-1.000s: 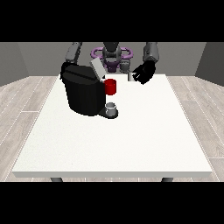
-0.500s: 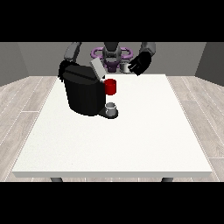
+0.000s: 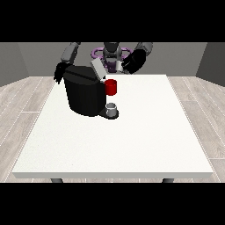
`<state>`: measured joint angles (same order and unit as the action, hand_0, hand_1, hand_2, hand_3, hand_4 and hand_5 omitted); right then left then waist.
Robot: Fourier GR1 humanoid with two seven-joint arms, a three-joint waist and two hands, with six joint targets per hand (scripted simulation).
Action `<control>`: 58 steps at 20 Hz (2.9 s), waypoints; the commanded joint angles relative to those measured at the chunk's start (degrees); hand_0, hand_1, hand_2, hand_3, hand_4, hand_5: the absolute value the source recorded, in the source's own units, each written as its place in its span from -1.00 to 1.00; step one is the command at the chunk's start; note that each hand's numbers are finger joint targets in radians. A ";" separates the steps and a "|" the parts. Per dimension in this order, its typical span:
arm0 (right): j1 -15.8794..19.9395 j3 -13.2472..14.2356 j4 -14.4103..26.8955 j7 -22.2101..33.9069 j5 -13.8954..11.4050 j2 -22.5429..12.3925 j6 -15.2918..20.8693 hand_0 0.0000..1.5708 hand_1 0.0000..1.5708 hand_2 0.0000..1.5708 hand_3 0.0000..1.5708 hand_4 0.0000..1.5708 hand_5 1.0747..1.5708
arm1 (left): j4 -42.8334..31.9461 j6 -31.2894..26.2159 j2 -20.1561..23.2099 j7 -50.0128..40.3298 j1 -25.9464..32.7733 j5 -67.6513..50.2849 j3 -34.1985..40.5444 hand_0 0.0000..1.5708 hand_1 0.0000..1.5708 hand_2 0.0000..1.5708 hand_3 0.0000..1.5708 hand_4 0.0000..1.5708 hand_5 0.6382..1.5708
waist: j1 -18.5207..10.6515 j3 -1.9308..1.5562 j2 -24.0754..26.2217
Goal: Insert the coffee pod into the coffee machine and close the lid
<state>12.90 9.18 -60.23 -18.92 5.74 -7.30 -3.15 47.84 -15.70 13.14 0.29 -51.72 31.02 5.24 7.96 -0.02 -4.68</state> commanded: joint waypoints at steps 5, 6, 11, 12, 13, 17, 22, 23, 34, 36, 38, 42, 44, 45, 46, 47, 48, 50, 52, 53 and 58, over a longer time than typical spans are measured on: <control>6.91 -2.33 -2.59 1.30 -0.58 -0.10 -1.67 -1.00 -1.00 -1.00 -1.00 -1.00 1.00 | -3.32 2.54 3.15 -1.59 -8.06 -1.16 4.43 0.85 0.85 0.87 0.73 -0.17 1.00 | 3.57 0.01 -7.77; 5.87 -3.80 -4.19 0.29 -0.45 -1.00 -5.34 -1.00 -1.00 -1.00 -1.00 -1.00 1.00 | -4.70 2.17 5.79 -0.69 -8.84 -2.26 6.62 0.87 0.87 0.88 0.73 -0.19 1.00 | 5.62 0.02 -9.55; 7.82 -0.63 1.96 -3.69 0.87 -2.70 -6.82 -1.00 -1.00 -1.00 -1.00 -0.64 1.00 | -3.39 3.47 3.83 -3.28 -11.35 -2.12 5.82 0.86 0.86 0.85 0.76 -0.23 1.00 | 3.13 -0.02 -10.65; 8.49 -1.36 0.61 -3.11 -0.18 -2.26 -5.32 -1.00 -1.00 -1.00 -1.00 -0.62 1.00 | -4.34 1.83 7.26 -2.35 -13.67 -2.75 7.25 0.90 0.90 0.88 0.80 -0.24 1.00 | 4.24 -0.01 -11.89; 5.97 -2.85 0.02 -4.80 -1.32 -0.41 -4.49 -1.00 -1.00 -1.00 -1.00 -0.61 1.00 | -5.44 1.23 7.24 -0.95 -11.25 -3.32 7.49 0.92 0.92 0.91 0.82 -0.23 1.00 | 4.24 0.00 -11.28; 10.39 -0.51 4.29 -6.06 -0.41 -1.43 -4.32 -1.00 -1.00 -1.00 -1.00 -0.78 1.00 | -4.61 3.02 4.69 -3.52 -14.23 -3.66 7.22 0.86 0.86 0.88 0.75 -0.24 1.00 | 3.25 -0.02 -13.91; 10.62 -1.35 4.26 -5.56 -0.85 -2.24 -5.82 -1.00 -1.00 -1.00 -1.00 -0.67 1.00 | -6.19 1.41 10.66 -3.40 -16.79 -2.73 8.00 0.83 0.83 0.87 0.73 -0.20 1.00 | 5.43 -0.01 -15.48; 9.14 -0.85 4.18 -6.37 -0.44 -2.37 -6.00 -1.00 -1.00 -1.00 -1.00 -0.76 1.00 | -5.60 2.87 8.64 -0.05 -12.30 -0.98 5.59 0.81 0.81 0.86 0.70 -0.19 1.00 | 4.97 0.00 -14.77; 13.46 -3.18 1.47 -1.82 -1.78 0.49 -2.70 -1.00 -1.00 -1.00 -1.00 -0.69 1.00 | -9.52 5.37 11.24 0.99 -15.47 -1.98 8.73 0.77 0.77 0.84 0.75 -0.23 1.00 | 8.27 0.03 -17.18; 15.37 1.02 5.51 -2.78 1.60 -4.86 -7.99 -1.00 -1.00 -1.00 -1.00 -0.66 1.00 | -7.50 3.27 12.42 0.67 -16.32 -1.53 7.63 0.82 0.82 0.84 0.78 -0.24 1.00 | 6.56 -0.01 -17.39; 16.61 -0.10 6.74 -3.59 0.40 -3.43 -6.97 -1.00 -1.00 -1.00 -1.00 -0.58 1.00 | -7.40 4.78 10.34 -0.75 -17.45 -1.07 6.99 0.79 0.79 0.83 0.78 -0.20 1.00 | 6.33 -0.02 -18.50; 14.27 0.60 8.82 -4.28 0.53 -2.16 -5.38 -1.00 -1.00 -1.00 -1.00 -0.56 1.00 | -5.43 5.57 5.34 1.98 -14.49 -4.43 8.13 -1.00 -1.00 -0.55 -0.55 -1.00 1.00 | 4.37 0.00 -15.30; 11.83 2.76 10.29 -5.72 2.15 -4.22 -7.34 -1.00 -1.00 -1.00 -1.00 -0.72 1.00 | -4.55 3.00 2.20 4.53 -10.67 -7.59 8.70 -1.00 -1.00 -1.00 -1.00 -1.00 1.00 | 1.97 0.01 -12.14; 9.84 1.28 9.60 -5.61 0.93 -2.98 -6.48 -1.00 -1.00 -1.00 -1.00 -0.69 1.00 | -5.16 2.63 2.97 5.26 -8.48 -6.67 7.85 -1.00 -1.00 -1.00 -1.00 -1.00 1.00 | 1.54 0.02 -9.70; 7.94 1.31 9.83 -7.63 1.12 -1.96 -6.56 -1.00 -1.00 -1.00 -1.00 -0.74 1.00 | -4.72 2.59 2.76 7.11 -6.87 -7.33 8.14 -1.00 -1.00 -1.00 -1.00 -1.00 1.00 | 1.10 0.02 -9.27; 5.40 1.93 11.23 -8.27 1.38 -2.86 -7.57 -1.00 -1.00 -1.00 -1.00 -0.67 1.00 | -3.48 3.80 -2.27 8.48 -2.84 -8.88 7.98 -1.00 -1.00 -1.00 -1.00 -1.00 1.00 | -0.93 0.02 -6.31; 5.60 1.93 9.71 -7.73 1.99 -2.66 -7.85 -1.00 -1.00 -1.00 -1.00 -0.67 1.00 | -4.31 2.67 -0.86 10.72 -1.70 -9.87 8.94 -1.00 -1.00 -1.00 -1.00 -1.00 1.00 | -0.30 0.04 -6.30; 2.20 1.58 9.82 -9.46 1.28 -1.93 -7.16 -1.00 -1.00 -1.00 -1.00 -0.66 1.00 | -4.39 1.69 -3.20 11.16 3.25 -11.24 8.98 -1.00 -1.00 -1.00 -1.00 -1.00 1.00 | -2.78 0.05 -1.27; 0.33 1.33 8.63 -6.52 1.70 -2.30 -7.60 -1.00 -1.00 -1.00 -1.00 -0.71 1.00 | -4.79 2.12 -4.36 13.96 7.68 -13.48 10.82 -1.00 -1.00 -1.00 -1.00 -1.00 1.00 | -3.33 0.09 2.23; -2.25 0.08 7.88 -8.34 0.67 -0.34 -6.65 -1.00 -1.00 -1.00 -1.00 -0.74 1.00 | -5.01 1.12 -4.33 16.10 10.58 -14.45 11.38 -1.00 -1.00 -1.00 -1.00 -1.00 1.00 | -3.94 0.10 3.67; -8.10 -4.53 3.89 -6.39 -2.20 3.08 -5.09 -1.00 -1.00 -1.00 -1.00 -1.00 1.00 | -5.81 -0.90 -8.61 21.89 23.04 -17.65 12.25 -1.00 -1.00 -1.00 -1.00 -0.70 1.00 | -5.60 0.15 13.12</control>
<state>8.39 7.55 -53.33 -27.26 5.23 -6.92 -9.96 42.76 -16.51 7.55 17.85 -37.43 15.44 16.56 3.42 0.08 2.38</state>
